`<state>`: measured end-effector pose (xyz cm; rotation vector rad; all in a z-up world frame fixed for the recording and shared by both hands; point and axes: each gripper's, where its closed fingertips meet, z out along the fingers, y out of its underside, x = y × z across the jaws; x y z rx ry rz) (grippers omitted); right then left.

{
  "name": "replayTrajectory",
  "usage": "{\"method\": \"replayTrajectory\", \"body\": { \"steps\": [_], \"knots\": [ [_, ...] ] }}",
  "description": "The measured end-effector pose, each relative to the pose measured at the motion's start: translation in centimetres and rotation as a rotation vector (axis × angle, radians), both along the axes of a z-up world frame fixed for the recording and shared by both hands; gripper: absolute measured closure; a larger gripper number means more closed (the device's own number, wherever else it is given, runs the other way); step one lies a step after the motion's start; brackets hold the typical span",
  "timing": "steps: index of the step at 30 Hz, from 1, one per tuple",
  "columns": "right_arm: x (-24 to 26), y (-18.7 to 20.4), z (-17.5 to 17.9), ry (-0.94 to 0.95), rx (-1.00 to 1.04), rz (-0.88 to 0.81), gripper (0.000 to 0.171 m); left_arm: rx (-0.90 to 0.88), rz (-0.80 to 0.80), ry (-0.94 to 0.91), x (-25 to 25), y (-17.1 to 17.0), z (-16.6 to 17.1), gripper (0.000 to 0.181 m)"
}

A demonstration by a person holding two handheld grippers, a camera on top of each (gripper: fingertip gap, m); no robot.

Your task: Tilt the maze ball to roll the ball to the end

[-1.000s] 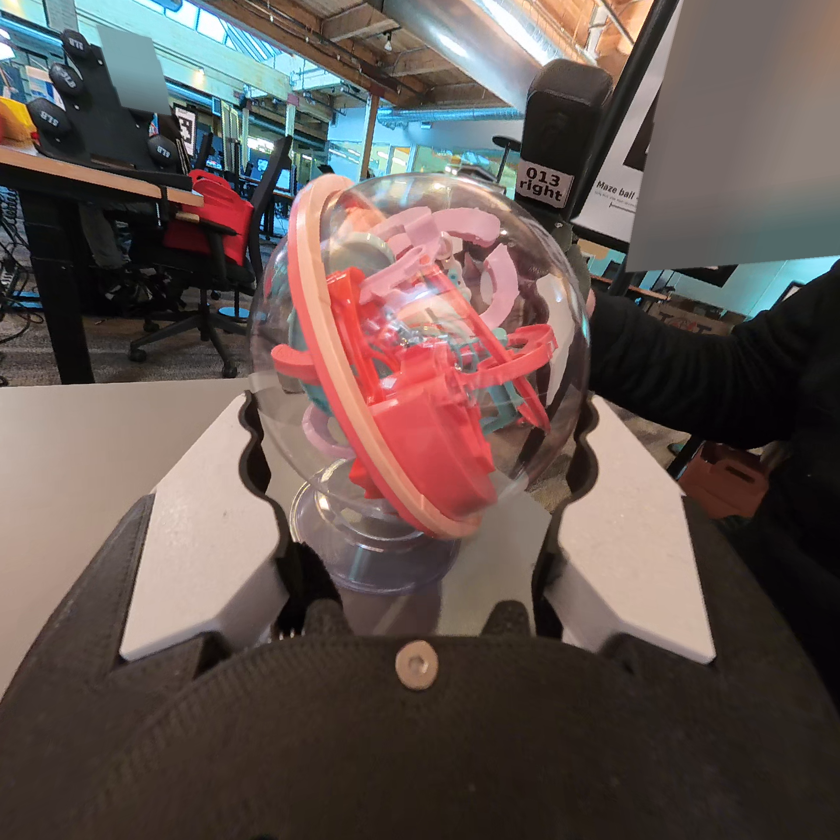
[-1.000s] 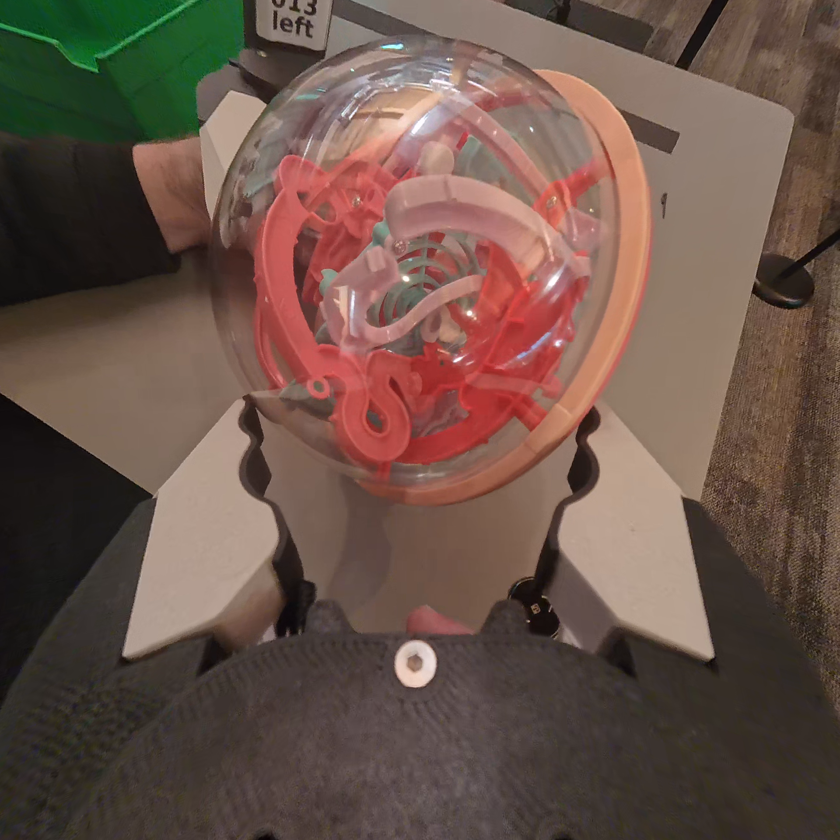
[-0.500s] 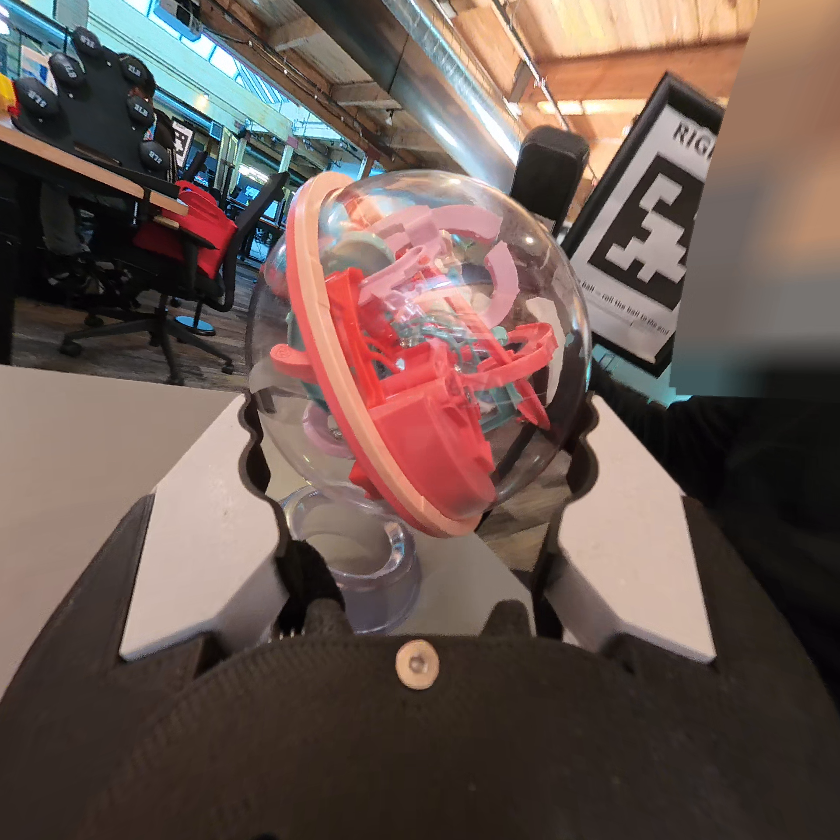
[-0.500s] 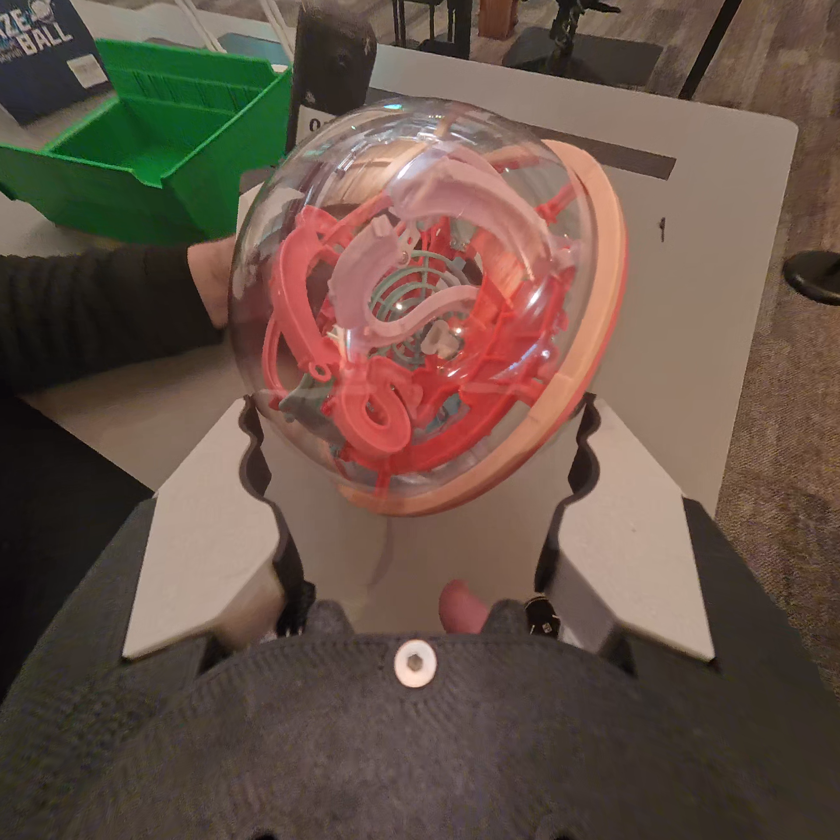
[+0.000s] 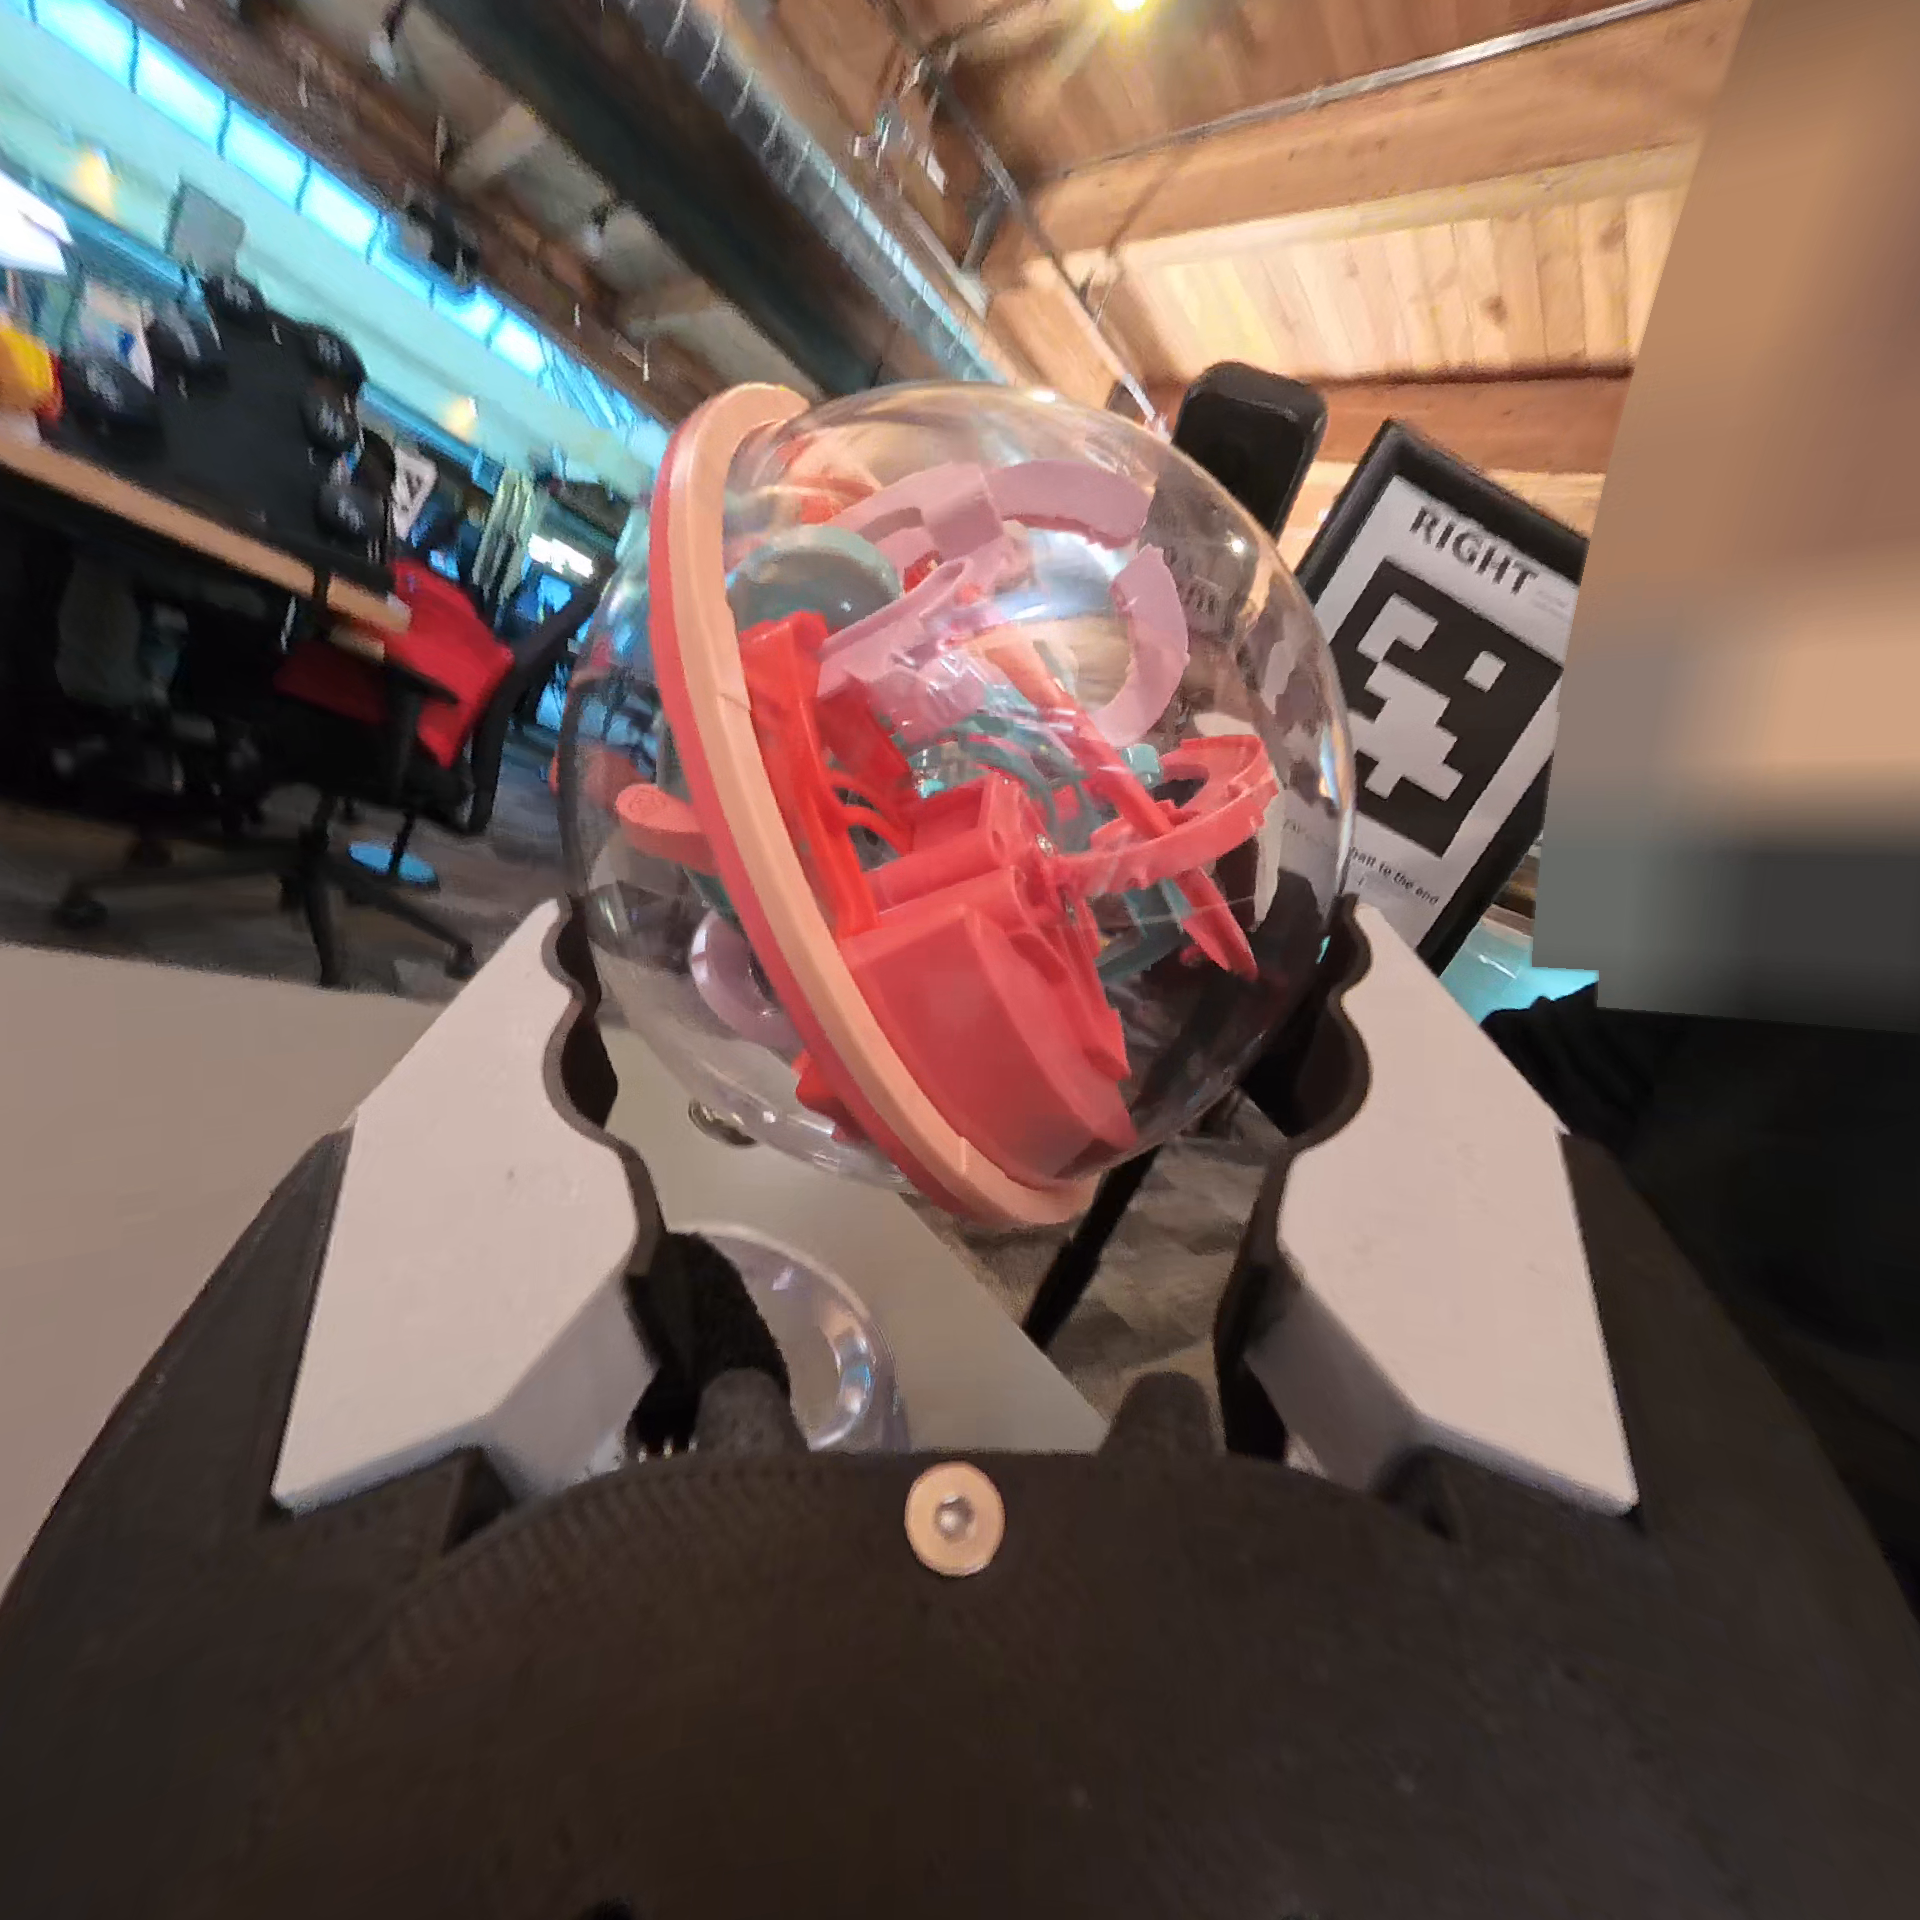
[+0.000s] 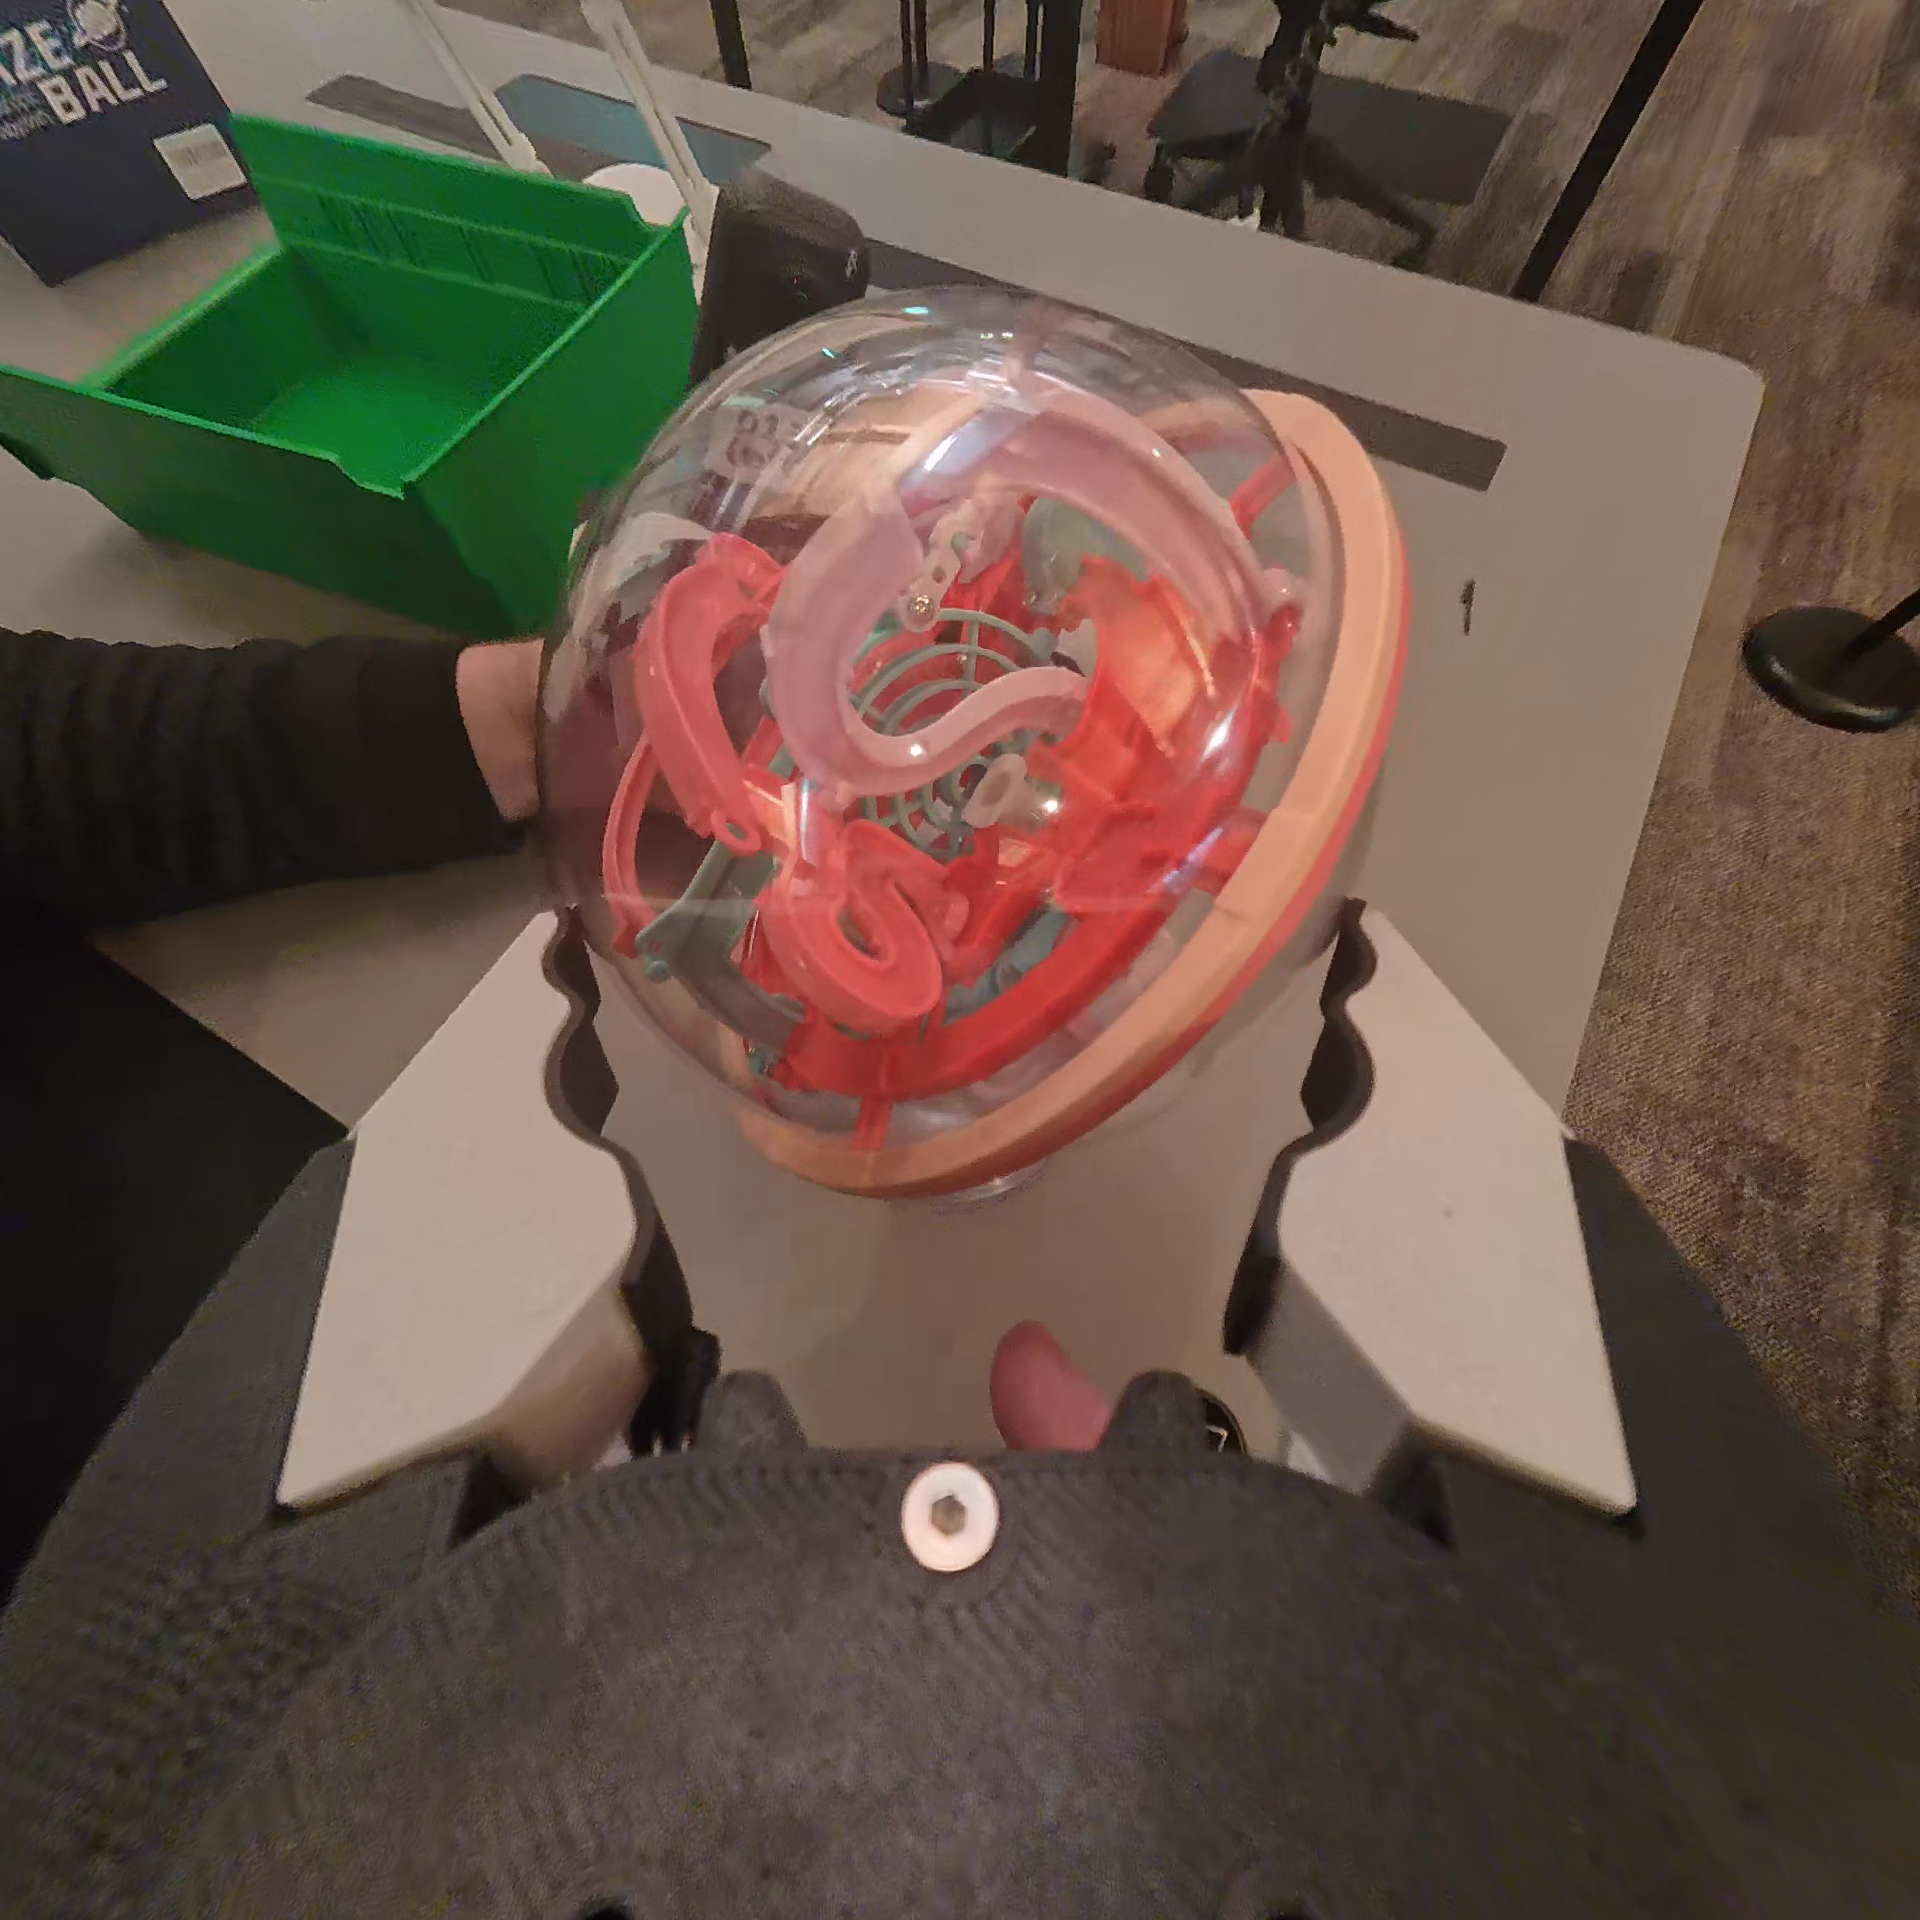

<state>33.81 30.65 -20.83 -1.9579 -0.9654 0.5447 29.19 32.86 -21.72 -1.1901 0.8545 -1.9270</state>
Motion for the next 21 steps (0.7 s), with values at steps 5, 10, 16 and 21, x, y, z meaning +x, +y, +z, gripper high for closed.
{"method": "replayTrajectory", "body": {
  "steps": [5, 10, 16, 21],
  "knots": [
    [-0.5, 0.0, 0.0, -0.018, -0.014, -0.013, 0.035, 0.004, 0.027, -0.040, -0.7, 0.0, 0.7, 0.048],
    [-0.5, -0.3, -1.3, 0.011, -0.044, -0.052, 0.035, 0.009, 0.056, -0.019, -0.8, 0.2, 0.5, 0.048],
    [-0.2, -1.3, -1.8, 0.025, -0.022, -0.067, 0.035, 0.050, 0.066, 0.003, -0.8, -0.5, 0.6, 0.048],
    [0.5, -1.3, -3.8, 0.062, -0.085, -0.094, 0.035, 0.046, 0.069, 0.062, 0.6, -0.2, -0.2, 0.047]
  ]
}}
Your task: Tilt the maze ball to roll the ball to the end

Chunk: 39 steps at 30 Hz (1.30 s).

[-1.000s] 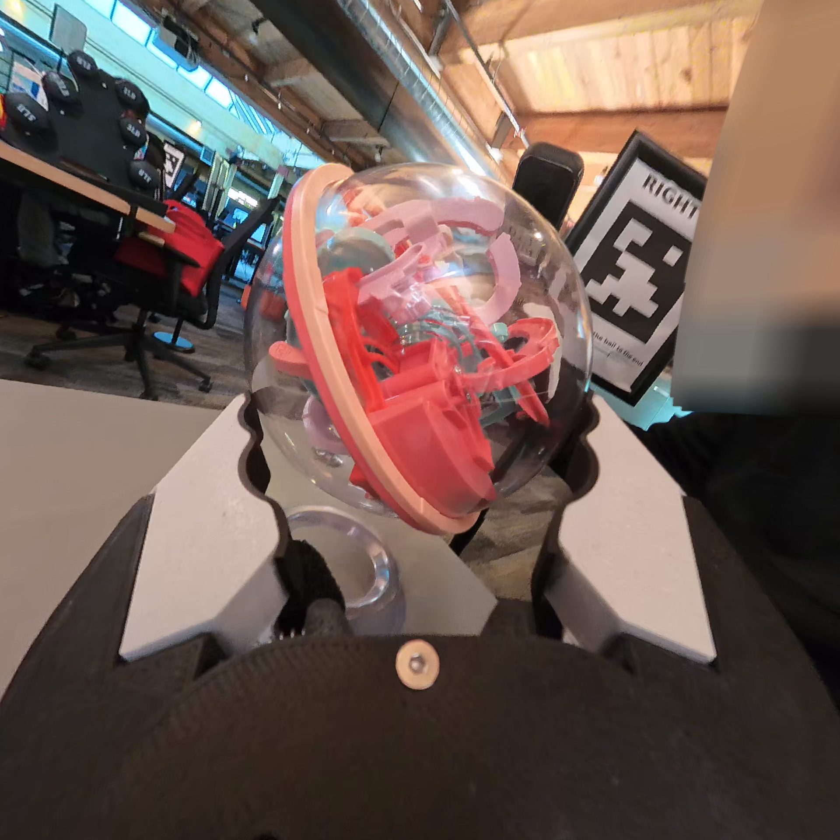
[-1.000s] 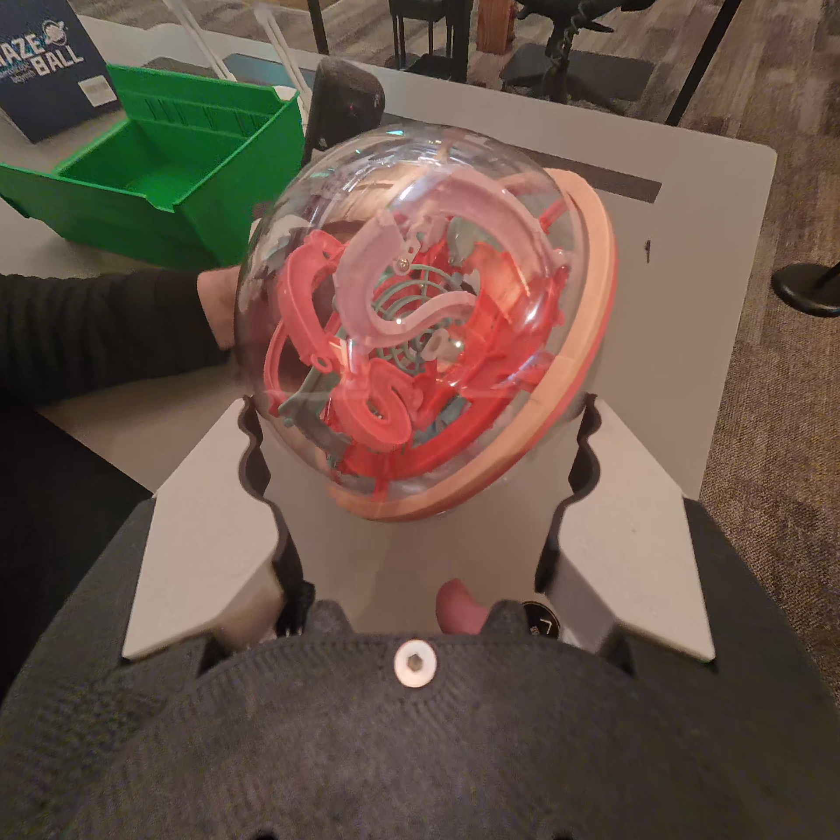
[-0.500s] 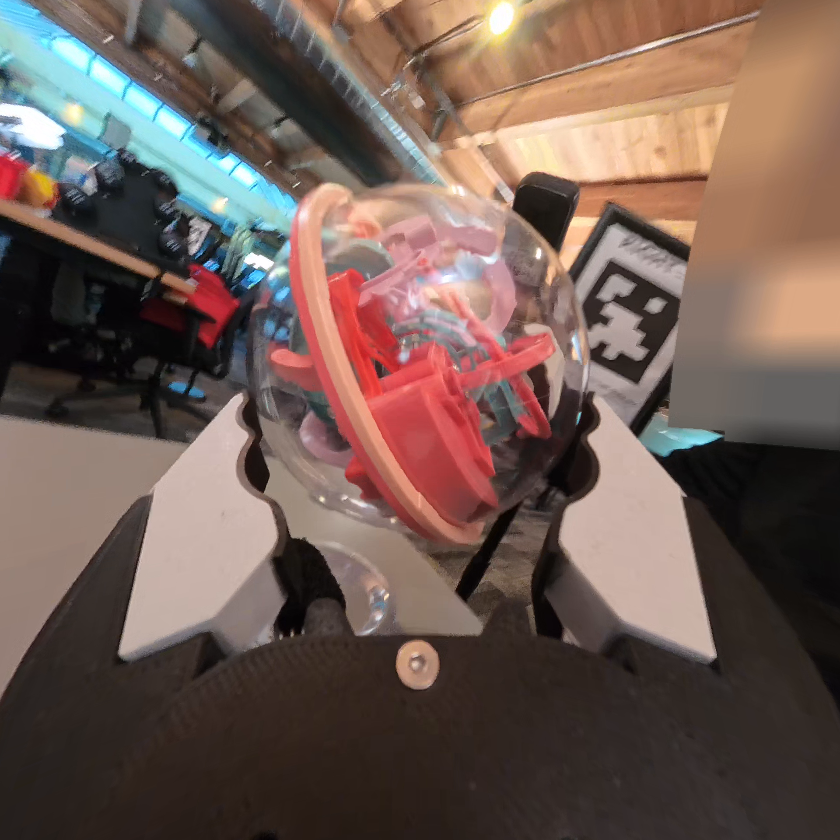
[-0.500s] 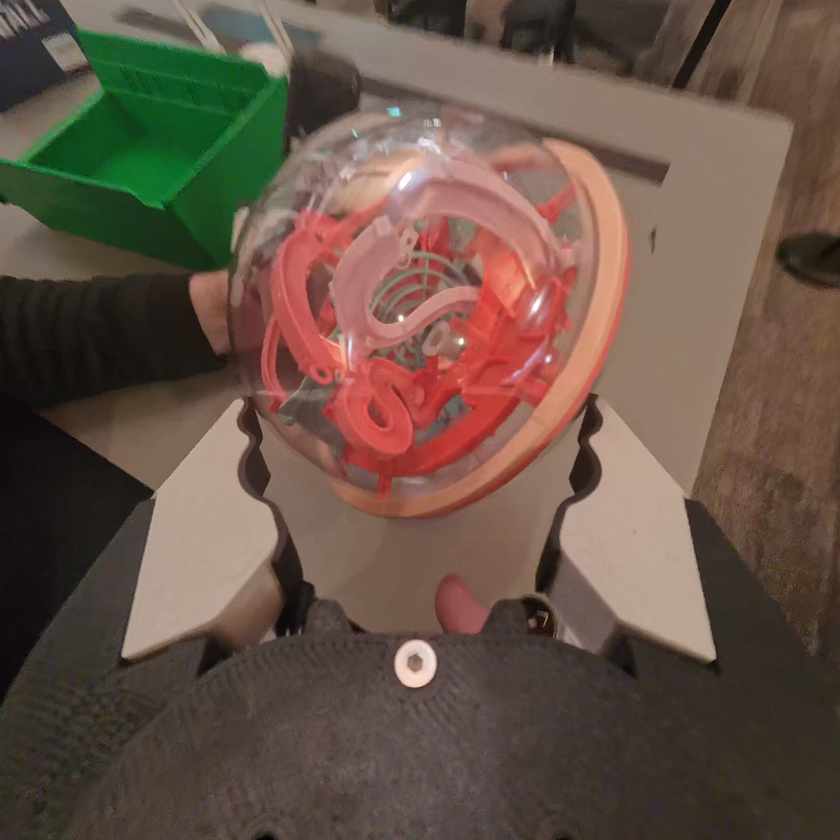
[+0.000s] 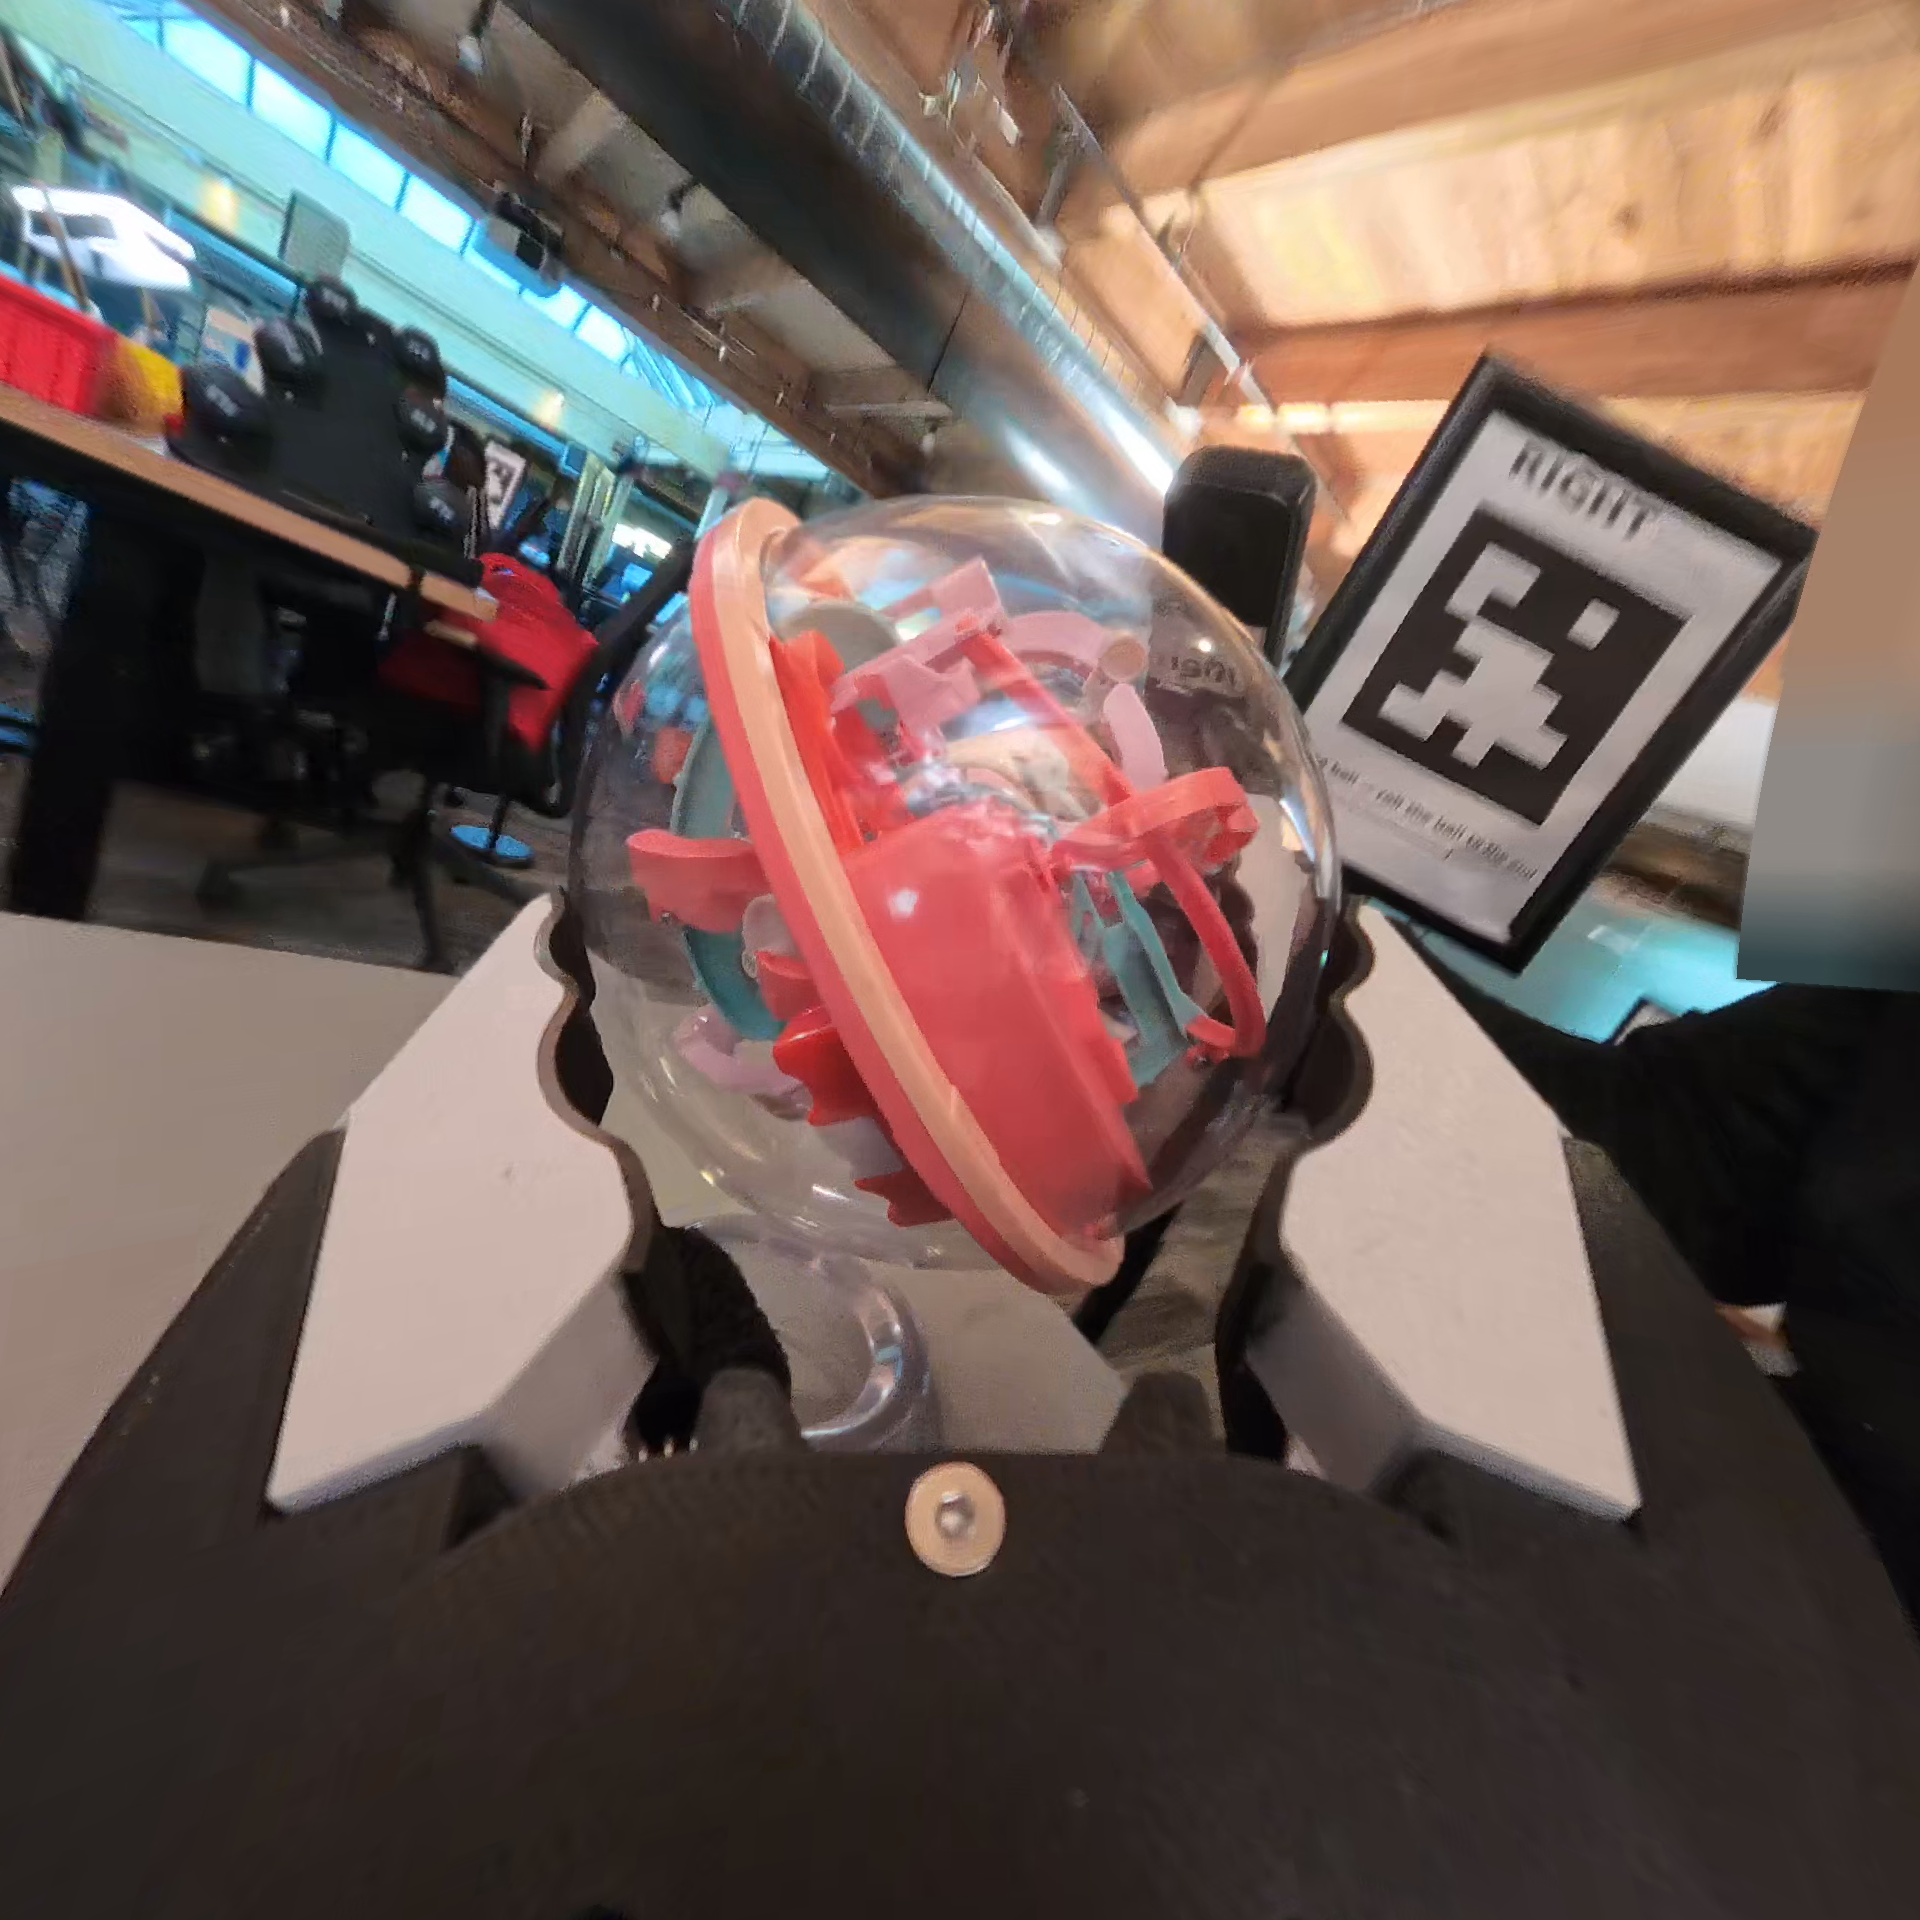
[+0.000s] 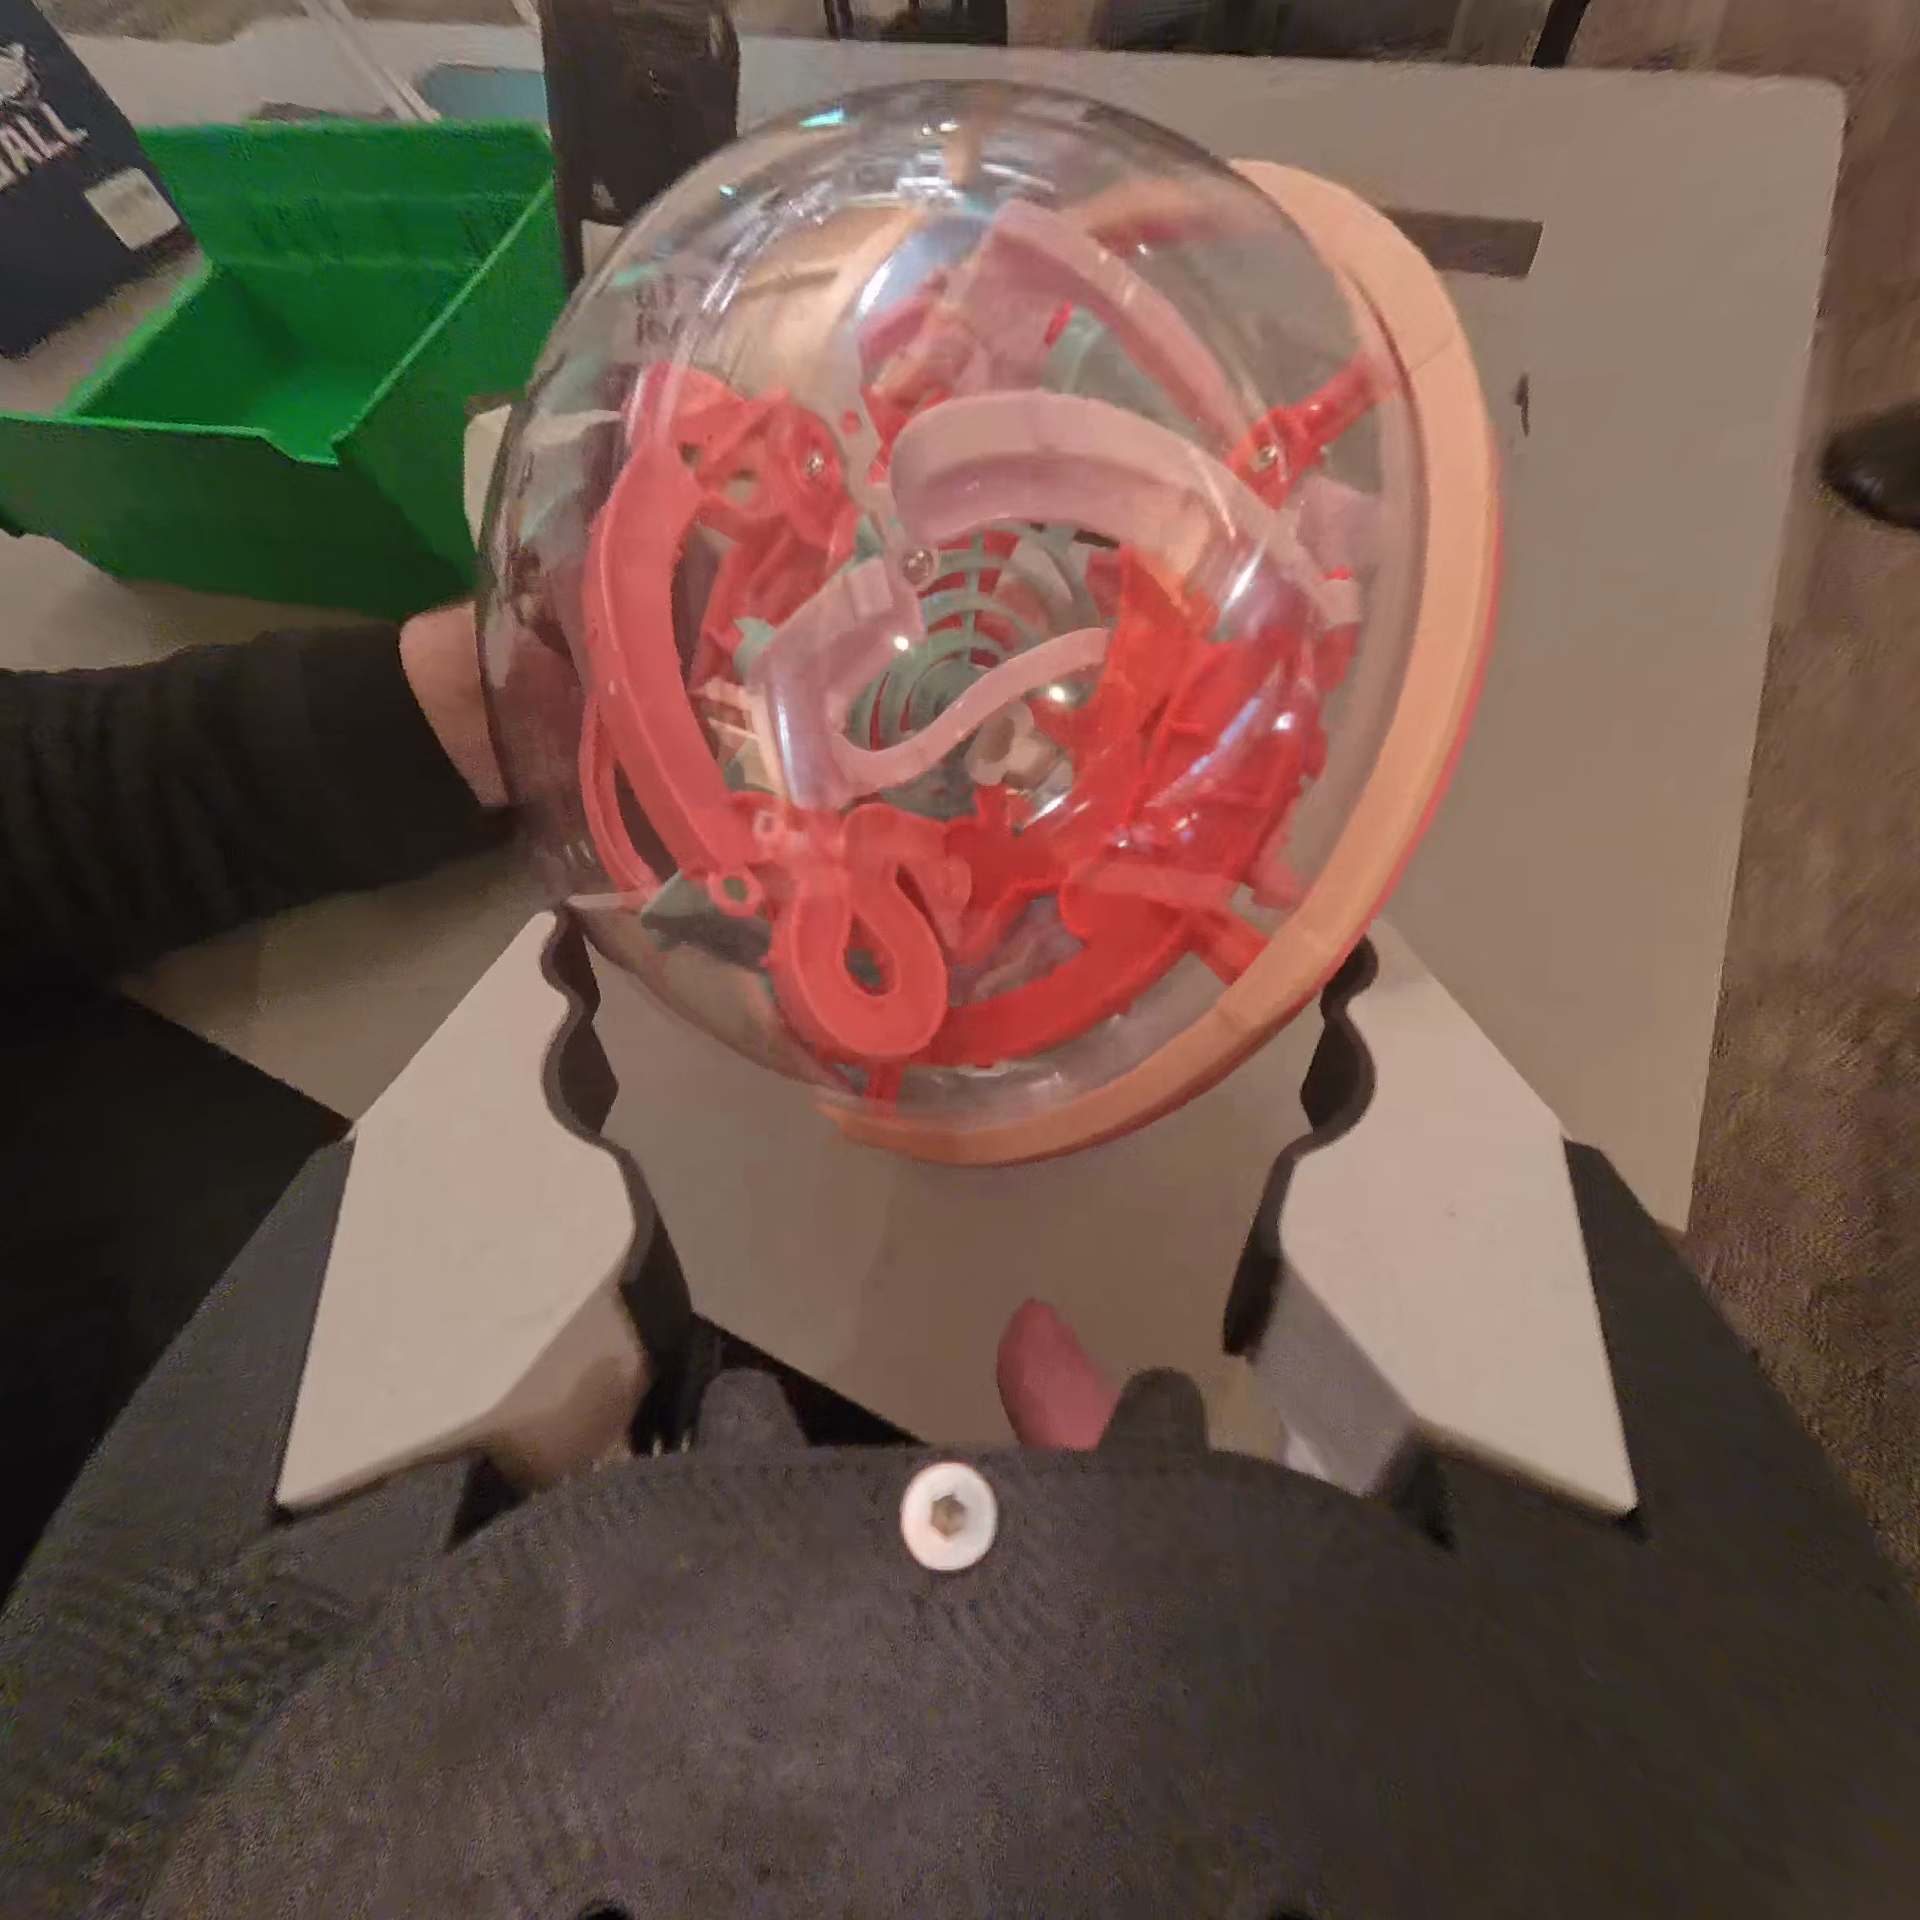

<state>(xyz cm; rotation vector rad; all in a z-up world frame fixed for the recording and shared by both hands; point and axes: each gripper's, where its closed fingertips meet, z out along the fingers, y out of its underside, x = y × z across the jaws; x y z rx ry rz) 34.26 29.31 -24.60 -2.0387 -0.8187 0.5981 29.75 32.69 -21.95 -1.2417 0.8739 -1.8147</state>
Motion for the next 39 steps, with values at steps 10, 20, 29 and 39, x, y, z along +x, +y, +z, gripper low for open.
{"method": "replayTrajectory", "body": {
  "steps": [10, 20, 29, 39],
  "knots": [
    [0.7, 0.5, -1.5, 0.087, -0.089, -0.036, 0.035, -0.114, -0.039, 0.056, 1.1, 0.3, -1.8, 0.047],
    [0.9, 0.6, -2.6, 0.138, -0.167, -0.060, 0.035, -0.173, -0.048, 0.095, 1.9, 0.6, -2.5, 0.047],
    [0.5, 0.0, 0.6, 0.030, -0.008, -0.035, 0.035, -0.052, -0.053, 0.000, 1.4, -0.6, -0.1, 0.047],
    [-0.9, -3.5, 8.6, -0.063, 0.186, -0.021, 0.035, 0.108, -0.032, -0.134, -0.2, -4.3, 7.7, 0.047]
  ]
}}
